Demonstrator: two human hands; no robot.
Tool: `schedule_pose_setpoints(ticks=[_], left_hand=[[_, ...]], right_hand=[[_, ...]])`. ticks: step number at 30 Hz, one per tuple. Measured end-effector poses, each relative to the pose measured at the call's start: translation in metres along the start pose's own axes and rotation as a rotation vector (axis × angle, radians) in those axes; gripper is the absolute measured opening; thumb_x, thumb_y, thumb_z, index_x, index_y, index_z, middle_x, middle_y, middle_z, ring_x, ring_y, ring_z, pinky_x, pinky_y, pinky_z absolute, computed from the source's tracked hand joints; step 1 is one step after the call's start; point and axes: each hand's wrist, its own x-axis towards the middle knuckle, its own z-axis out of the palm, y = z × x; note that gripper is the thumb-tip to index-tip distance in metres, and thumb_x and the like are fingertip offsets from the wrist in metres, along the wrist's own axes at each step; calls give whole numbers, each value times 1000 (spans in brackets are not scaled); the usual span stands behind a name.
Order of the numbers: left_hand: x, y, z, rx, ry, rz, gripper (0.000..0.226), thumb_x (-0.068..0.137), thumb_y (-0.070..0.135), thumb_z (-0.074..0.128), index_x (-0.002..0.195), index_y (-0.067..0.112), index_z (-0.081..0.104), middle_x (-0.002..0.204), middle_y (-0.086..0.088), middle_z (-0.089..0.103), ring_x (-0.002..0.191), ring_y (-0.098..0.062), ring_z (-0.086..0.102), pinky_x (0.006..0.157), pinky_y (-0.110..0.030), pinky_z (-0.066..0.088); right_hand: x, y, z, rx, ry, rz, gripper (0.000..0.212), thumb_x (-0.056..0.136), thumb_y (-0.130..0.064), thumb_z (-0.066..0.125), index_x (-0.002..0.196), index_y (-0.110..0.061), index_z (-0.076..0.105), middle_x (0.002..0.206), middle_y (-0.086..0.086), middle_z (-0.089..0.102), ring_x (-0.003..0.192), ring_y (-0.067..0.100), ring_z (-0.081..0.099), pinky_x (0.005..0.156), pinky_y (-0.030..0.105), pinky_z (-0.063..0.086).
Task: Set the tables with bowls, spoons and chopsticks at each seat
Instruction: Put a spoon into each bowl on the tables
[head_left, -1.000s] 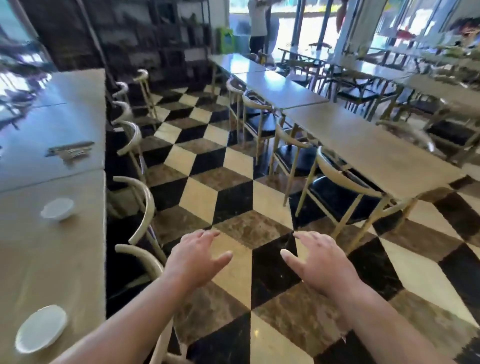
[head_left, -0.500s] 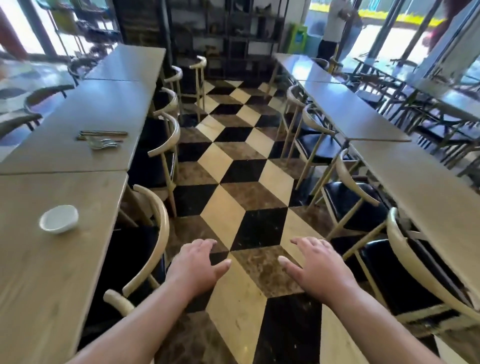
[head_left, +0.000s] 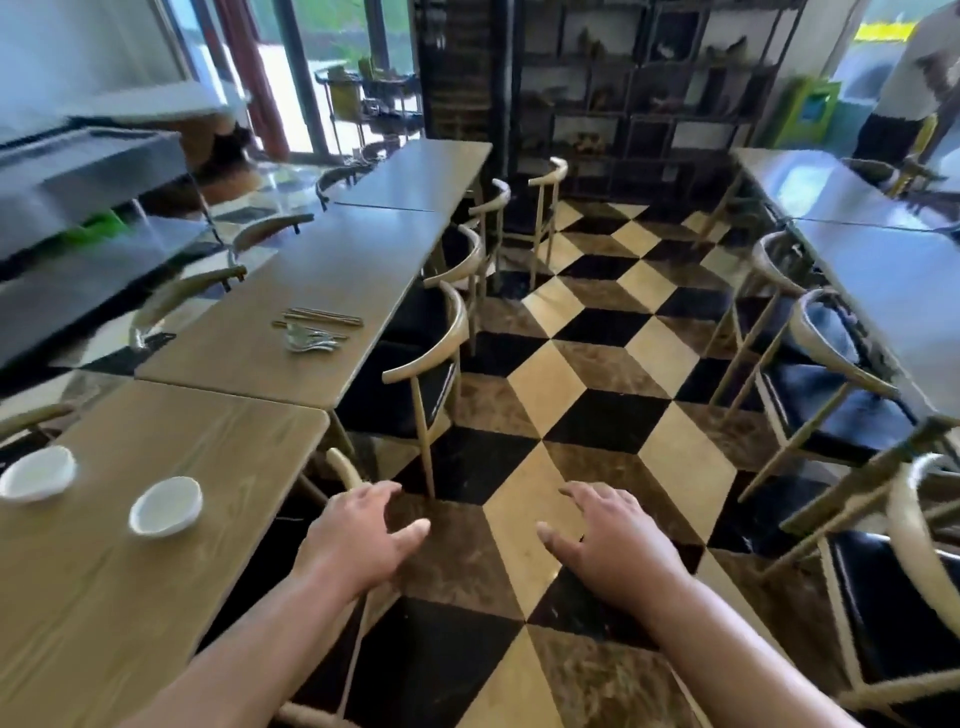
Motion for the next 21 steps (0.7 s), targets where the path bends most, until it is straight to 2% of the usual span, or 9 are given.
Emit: schedule_pose_setpoints(ticks=[9, 13, 21], left_hand=[[86, -4, -46, -115, 111, -286, 72, 96, 70, 56, 157, 34, 44, 159, 5, 50, 144, -19, 49, 109, -39, 48], [138, -27, -60, -169, 156, -384, 73, 93, 69, 59, 156, 34, 47, 158, 6, 53, 144, -20, 48, 113, -39, 43], [281, -99, -87, -284, 175, -464, 74, 91, 72, 57, 155, 34, 48, 158, 4, 53, 143, -25, 49, 116, -40, 42]], right_hand=[[178, -55, -60, -98, -78, -299, 74, 97, -70, 55, 160, -34, 39, 163, -7, 46, 153, 18, 39, 121, 41, 41], [251, -104, -63, -147, -110, -421, 73, 98, -69, 54, 160, -33, 40, 162, -6, 47, 153, 19, 39, 121, 40, 41], [403, -204, -58, -271, -153, -514, 73, 97, -70, 53, 158, -31, 42, 157, -6, 52, 150, 20, 42, 121, 39, 42]])
